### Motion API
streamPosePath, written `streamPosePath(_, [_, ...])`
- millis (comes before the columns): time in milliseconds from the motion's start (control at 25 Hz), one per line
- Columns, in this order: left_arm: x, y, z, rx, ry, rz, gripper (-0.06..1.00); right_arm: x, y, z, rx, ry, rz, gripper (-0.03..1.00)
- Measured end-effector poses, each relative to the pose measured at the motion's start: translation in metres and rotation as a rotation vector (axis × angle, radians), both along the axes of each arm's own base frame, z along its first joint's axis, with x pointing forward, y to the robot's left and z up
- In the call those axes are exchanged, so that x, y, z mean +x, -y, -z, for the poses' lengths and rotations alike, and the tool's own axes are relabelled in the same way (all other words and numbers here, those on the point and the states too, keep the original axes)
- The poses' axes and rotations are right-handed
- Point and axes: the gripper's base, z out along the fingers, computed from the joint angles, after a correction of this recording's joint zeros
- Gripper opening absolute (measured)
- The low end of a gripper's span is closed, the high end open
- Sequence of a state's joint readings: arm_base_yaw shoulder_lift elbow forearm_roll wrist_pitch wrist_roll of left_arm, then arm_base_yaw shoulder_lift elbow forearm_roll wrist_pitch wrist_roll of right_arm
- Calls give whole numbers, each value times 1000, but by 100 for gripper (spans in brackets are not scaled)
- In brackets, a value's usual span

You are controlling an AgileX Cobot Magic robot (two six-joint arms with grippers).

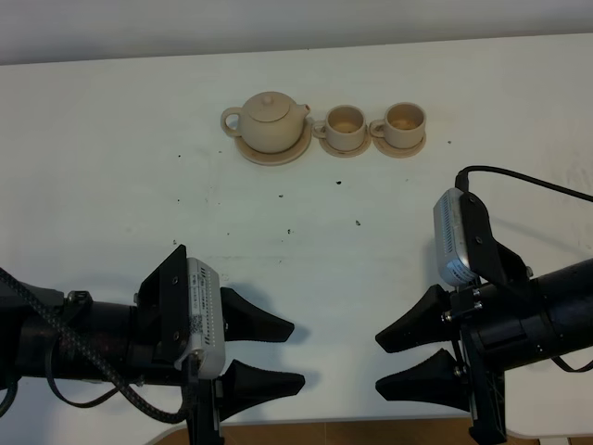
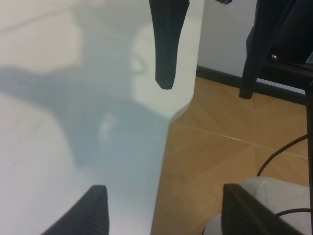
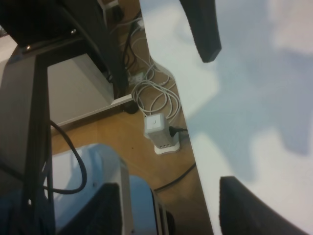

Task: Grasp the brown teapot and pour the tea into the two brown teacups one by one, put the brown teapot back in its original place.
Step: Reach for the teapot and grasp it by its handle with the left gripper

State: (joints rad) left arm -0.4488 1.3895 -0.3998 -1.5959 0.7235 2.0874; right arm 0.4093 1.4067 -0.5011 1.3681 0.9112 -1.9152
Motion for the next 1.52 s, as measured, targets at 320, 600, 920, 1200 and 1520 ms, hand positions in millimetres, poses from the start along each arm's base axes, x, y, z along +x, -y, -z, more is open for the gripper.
streamPosePath(320, [0,0,0,0,0,0,50,0,0,0,0,0,0,47])
streamPosePath(600, [0,0,0,0,0,0,50,0,0,0,0,0,0,47])
streamPosePath(920, [0,0,0,0,0,0,50,0,0,0,0,0,0,47])
streamPosePath(1200, [0,0,0,0,0,0,50,0,-1,-1,15,-7,11,44])
streamPosePath(1520, [1,1,-1,-15,-7,-21,50,4,-4,-6,74,-33,77,39])
